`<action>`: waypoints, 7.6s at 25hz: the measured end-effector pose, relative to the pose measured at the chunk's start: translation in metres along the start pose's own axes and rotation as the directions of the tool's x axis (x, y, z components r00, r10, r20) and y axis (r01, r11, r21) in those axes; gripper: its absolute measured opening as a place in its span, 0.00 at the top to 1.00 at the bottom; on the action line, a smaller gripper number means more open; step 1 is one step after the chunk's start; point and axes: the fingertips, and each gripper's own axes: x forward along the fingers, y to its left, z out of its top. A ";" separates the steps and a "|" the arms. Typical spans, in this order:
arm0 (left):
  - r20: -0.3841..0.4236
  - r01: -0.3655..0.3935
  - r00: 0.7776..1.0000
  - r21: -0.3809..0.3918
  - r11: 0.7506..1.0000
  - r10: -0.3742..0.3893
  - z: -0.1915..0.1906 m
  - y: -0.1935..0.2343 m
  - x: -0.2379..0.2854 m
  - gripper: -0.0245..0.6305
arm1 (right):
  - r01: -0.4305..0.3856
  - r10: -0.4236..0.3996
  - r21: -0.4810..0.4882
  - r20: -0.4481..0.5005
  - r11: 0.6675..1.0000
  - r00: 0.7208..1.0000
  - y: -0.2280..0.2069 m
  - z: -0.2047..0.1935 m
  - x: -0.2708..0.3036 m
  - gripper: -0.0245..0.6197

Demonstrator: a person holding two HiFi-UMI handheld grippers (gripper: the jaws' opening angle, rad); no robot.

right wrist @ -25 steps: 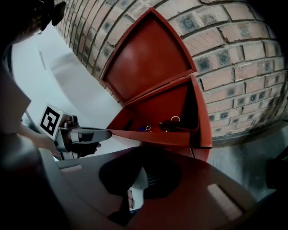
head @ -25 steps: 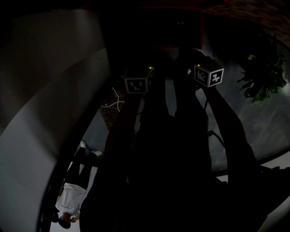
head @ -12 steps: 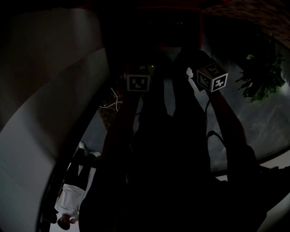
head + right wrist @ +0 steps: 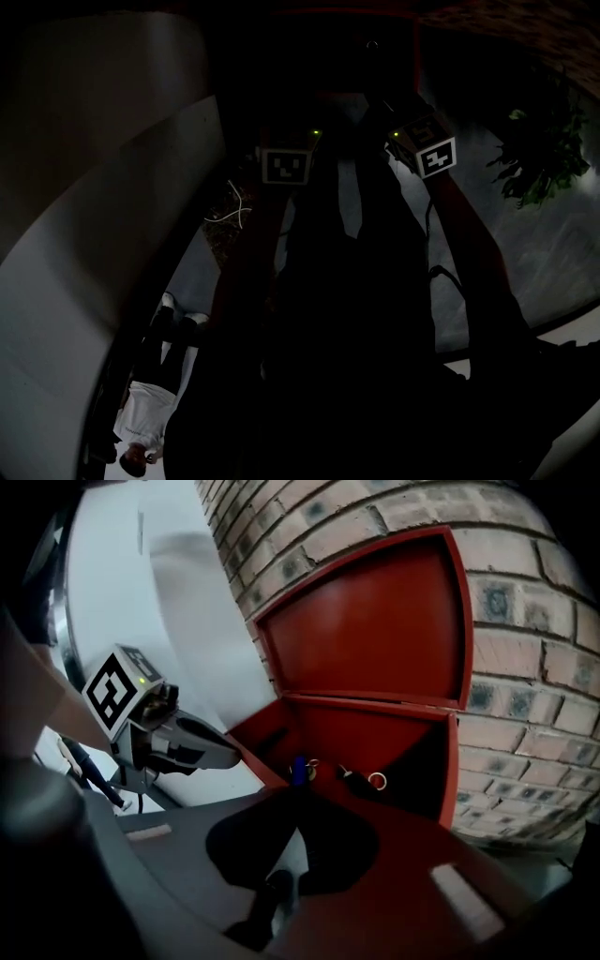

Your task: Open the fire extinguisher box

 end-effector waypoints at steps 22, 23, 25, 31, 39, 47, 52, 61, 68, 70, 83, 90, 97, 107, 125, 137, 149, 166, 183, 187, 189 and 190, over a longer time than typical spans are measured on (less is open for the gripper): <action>-0.158 0.004 0.987 0.164 0.986 0.022 -0.002 0.003 0.000 0.96 | -0.274 0.203 0.395 0.213 0.877 0.956 0.016 0.045 -0.040 0.96; -0.167 0.012 0.986 0.168 0.986 0.016 -0.001 0.002 0.001 0.96 | -0.296 0.215 0.406 0.234 0.864 0.948 0.016 0.050 -0.047 0.96; -0.192 0.025 0.981 0.168 0.985 0.008 0.000 0.001 0.001 0.96 | -0.343 0.244 0.404 0.278 0.848 0.929 0.020 0.064 -0.055 0.96; -0.256 0.031 0.966 0.239 0.971 0.032 -0.002 -0.002 0.000 0.96 | -0.431 0.308 0.334 0.364 0.838 0.879 0.028 0.117 -0.054 0.96; -0.290 0.053 0.957 0.283 0.958 0.032 0.000 -0.003 0.004 0.96 | -0.451 0.314 0.360 0.379 0.817 0.870 0.038 0.112 -0.062 0.96; -0.302 0.049 0.951 0.365 0.930 0.068 -0.002 -0.006 0.004 0.96 | -0.133 0.125 0.104 0.084 0.986 0.989 0.021 0.050 -0.046 0.96; -0.270 0.045 0.961 0.354 0.934 0.056 -0.001 -0.009 0.006 0.96 | -0.183 0.195 0.101 -0.126 0.978 0.973 0.031 -0.006 -0.011 0.96; -0.194 0.035 0.981 0.212 0.977 0.007 -0.010 0.004 -0.001 0.96 | -0.127 0.149 0.173 -0.121 0.977 0.981 0.040 -0.031 0.043 0.96; -0.129 -0.070 0.989 -0.009 0.998 0.068 -0.036 0.051 -0.020 0.96 | -0.144 0.169 0.259 -0.077 0.955 0.983 0.045 -0.025 0.050 0.96; -0.109 -0.069 0.992 -0.058 0.996 0.063 -0.033 0.063 -0.022 0.96 | -0.146 0.171 0.262 -0.074 0.954 0.983 0.047 -0.023 0.052 0.96; -0.068 -0.136 0.990 -0.137 0.981 0.128 -0.029 0.077 -0.018 0.96 | -0.156 0.174 0.290 -0.040 0.944 0.984 0.047 -0.017 0.056 0.97; -0.094 -0.113 0.990 -0.115 0.987 0.103 -0.029 0.074 -0.016 0.96 | -0.162 0.180 0.279 -0.043 0.947 0.983 0.046 -0.017 0.053 0.97; -0.103 -0.128 0.988 -0.119 0.985 0.116 -0.033 0.076 -0.018 0.96 | -0.153 0.173 0.276 -0.052 0.949 0.984 0.042 -0.020 0.042 0.96; -0.120 -0.077 0.991 -0.220 0.972 0.052 -0.029 0.062 -0.016 0.96 | -0.013 0.030 0.190 -0.086 0.982 0.996 0.032 -0.012 0.027 0.96; -0.134 0.038 0.990 -0.123 0.992 -0.054 -0.022 0.019 0.008 0.96 | 0.030 -0.022 0.266 -0.035 0.964 0.999 0.014 -0.032 0.009 0.96; -0.162 0.066 0.984 -0.070 0.995 -0.076 -0.015 -0.008 0.011 0.96 | -0.342 0.298 0.433 0.167 0.834 0.940 0.043 0.016 -0.031 0.96; -0.173 -0.016 0.985 0.028 0.999 0.020 -0.026 0.009 0.006 0.96 | -0.232 0.204 0.329 0.117 0.916 0.972 0.015 0.009 -0.041 0.96; -0.091 -0.006 0.996 -0.036 0.999 0.002 -0.018 0.015 0.004 0.96 | -0.276 0.241 0.321 0.144 0.906 0.960 0.029 0.026 -0.053 0.96; -0.102 0.016 0.995 -0.014 1.000 -0.018 0.009 0.006 0.008 0.96 | -0.347 0.227 0.429 0.306 0.834 0.925 0.010 0.054 -0.076 0.96; -0.072 -0.059 0.996 0.006 0.998 0.059 -0.018 0.006 0.000 0.96 | -0.312 0.217 0.428 0.257 0.848 0.942 0.007 0.031 -0.080 0.96; -0.081 -0.072 0.994 -0.018 0.997 0.070 -0.039 0.017 -0.006 0.96 | -0.323 0.221 0.446 0.266 0.835 0.938 0.010 0.029 -0.079 0.96; -0.100 -0.059 0.993 -0.035 0.998 0.055 -0.051 0.019 -0.007 0.96 | -0.325 0.221 0.458 0.266 0.828 0.938 0.009 0.026 -0.078 0.96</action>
